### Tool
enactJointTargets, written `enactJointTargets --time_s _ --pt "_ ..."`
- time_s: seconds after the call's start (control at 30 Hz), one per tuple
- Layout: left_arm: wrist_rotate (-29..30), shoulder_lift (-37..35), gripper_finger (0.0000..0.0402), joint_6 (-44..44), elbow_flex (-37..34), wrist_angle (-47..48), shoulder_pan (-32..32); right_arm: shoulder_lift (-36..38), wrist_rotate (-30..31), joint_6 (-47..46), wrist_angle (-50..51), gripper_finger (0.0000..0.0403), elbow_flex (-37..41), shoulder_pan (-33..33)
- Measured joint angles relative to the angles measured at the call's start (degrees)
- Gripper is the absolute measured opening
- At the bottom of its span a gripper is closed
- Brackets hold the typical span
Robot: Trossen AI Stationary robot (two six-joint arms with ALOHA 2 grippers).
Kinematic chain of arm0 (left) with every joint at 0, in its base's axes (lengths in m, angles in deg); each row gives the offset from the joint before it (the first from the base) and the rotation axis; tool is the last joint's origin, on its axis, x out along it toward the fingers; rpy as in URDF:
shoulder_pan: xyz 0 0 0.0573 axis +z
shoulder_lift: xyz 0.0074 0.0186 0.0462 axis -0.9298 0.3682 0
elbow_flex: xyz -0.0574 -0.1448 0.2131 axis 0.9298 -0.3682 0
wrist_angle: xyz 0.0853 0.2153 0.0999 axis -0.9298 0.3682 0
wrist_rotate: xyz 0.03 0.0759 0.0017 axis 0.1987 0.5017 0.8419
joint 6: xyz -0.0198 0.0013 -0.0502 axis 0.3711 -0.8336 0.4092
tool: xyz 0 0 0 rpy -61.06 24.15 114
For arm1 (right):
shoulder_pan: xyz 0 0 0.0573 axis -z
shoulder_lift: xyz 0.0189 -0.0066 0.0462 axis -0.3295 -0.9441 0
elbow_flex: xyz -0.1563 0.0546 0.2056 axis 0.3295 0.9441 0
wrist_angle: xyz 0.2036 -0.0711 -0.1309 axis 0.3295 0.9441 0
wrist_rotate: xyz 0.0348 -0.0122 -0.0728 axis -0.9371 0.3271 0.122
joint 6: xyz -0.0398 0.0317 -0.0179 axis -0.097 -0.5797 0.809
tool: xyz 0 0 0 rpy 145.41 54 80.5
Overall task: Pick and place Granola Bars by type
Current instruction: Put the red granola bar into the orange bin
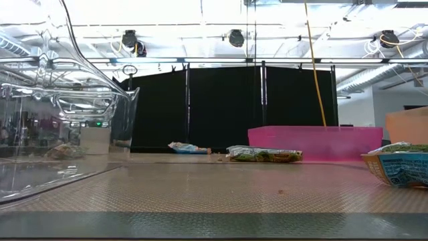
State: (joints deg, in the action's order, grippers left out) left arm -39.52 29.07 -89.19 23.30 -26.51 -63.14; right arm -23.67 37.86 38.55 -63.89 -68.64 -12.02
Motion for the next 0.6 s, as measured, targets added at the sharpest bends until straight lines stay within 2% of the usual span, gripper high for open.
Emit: enactJointTargets --time_s 0.13,0.23,0.47,0.6 --pt "0.2 0.4 0.0 -0.2 0.0 -0.3 0.0 -1.1 -1.2 -0.4 -0.4 0.0257 0.1 -0.1" --pt "0.3 0.5 0.0 -0.3 0.0 0.3 0.0 -1.1 -1.1 -0.4 -1.3 0.0234 0.1 -0.1" --pt "0.7 0.5 0.0 -0.2 0.0 0.7 0.0 -1.0 -1.3 0.0 -2.9 0.0161 0.1 -0.1" --pt "1.0 0.5 0.0 -0.2 0.0 0.4 0.0 -1.0 -1.3 0.4 -2.9 0.0102 0.1 -0.1"
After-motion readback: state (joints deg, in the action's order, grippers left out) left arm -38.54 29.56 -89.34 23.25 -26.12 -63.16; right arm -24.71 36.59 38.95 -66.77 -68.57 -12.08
